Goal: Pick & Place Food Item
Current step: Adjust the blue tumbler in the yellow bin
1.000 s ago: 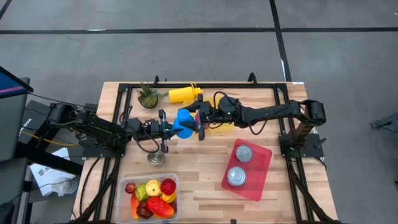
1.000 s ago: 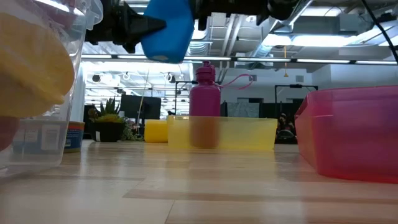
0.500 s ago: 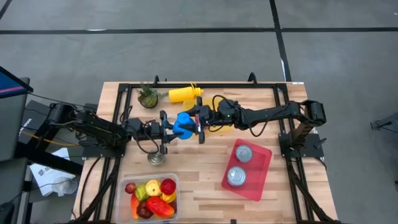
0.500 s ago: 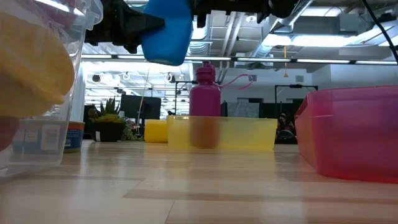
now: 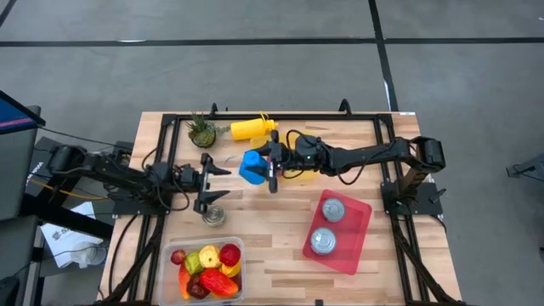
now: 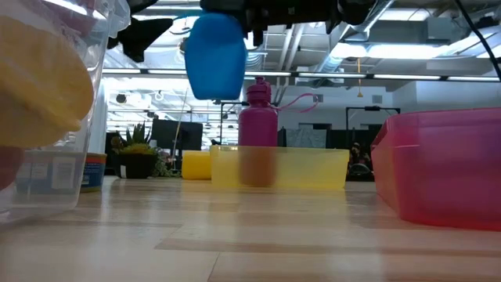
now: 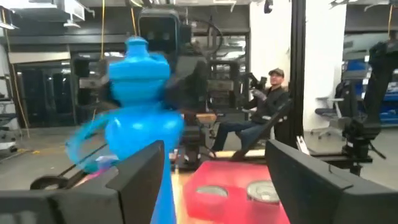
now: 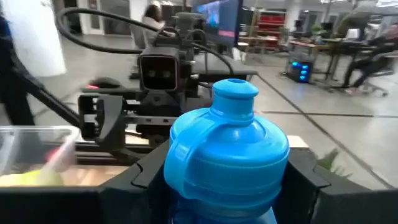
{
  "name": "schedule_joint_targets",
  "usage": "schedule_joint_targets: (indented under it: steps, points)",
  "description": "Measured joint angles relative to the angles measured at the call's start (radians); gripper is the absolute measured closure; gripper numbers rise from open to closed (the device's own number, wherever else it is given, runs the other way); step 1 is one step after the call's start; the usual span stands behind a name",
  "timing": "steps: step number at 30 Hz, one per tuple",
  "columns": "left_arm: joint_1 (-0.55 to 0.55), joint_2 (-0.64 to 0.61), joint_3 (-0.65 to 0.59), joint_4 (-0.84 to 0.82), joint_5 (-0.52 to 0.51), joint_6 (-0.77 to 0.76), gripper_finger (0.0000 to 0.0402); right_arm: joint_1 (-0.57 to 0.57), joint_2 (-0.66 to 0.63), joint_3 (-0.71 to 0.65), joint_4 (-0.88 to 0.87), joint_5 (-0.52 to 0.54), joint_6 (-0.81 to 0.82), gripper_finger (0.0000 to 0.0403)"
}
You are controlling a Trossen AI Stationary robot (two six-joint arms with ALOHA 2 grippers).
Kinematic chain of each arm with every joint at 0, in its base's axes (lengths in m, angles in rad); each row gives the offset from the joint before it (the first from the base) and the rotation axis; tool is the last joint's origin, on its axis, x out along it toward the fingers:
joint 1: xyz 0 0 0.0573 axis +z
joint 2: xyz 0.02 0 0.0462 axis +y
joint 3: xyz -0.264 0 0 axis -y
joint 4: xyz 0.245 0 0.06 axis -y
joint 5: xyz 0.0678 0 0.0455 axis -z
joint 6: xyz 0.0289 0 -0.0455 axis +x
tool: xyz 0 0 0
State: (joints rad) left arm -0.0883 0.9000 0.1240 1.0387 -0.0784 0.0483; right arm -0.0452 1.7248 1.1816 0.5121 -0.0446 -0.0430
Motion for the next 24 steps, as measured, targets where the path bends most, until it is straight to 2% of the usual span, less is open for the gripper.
schedule_joint_targets:
  steps: [2,10,15,18,20,24]
  points:
    - [0.0,-0.039,-0.022,-0.012,-0.002,0.0,0.0124,0.013,-0.001,0.0,-0.015,0.028,-0.018,0.021]
    - [0.001,-0.121,-0.042,-0.068,-0.012,-0.001,0.0121,0.121,-0.002,0.0,-0.14,0.029,0.006,0.021]
    - [0.001,-0.122,-0.042,-0.073,-0.017,-0.001,0.0121,0.225,-0.002,0.001,-0.183,0.124,0.032,0.021]
    - [0.001,-0.122,-0.042,-0.073,-0.018,0.003,0.0121,0.283,-0.011,0.001,-0.134,0.237,0.011,0.021]
    - [0.001,-0.122,-0.042,-0.073,-0.018,0.004,0.0121,0.309,-0.033,0.0,-0.087,0.361,-0.032,0.021]
    - [0.001,-0.122,-0.042,-0.065,-0.018,0.004,0.0121,0.301,-0.095,0.002,-0.014,0.577,-0.136,0.021]
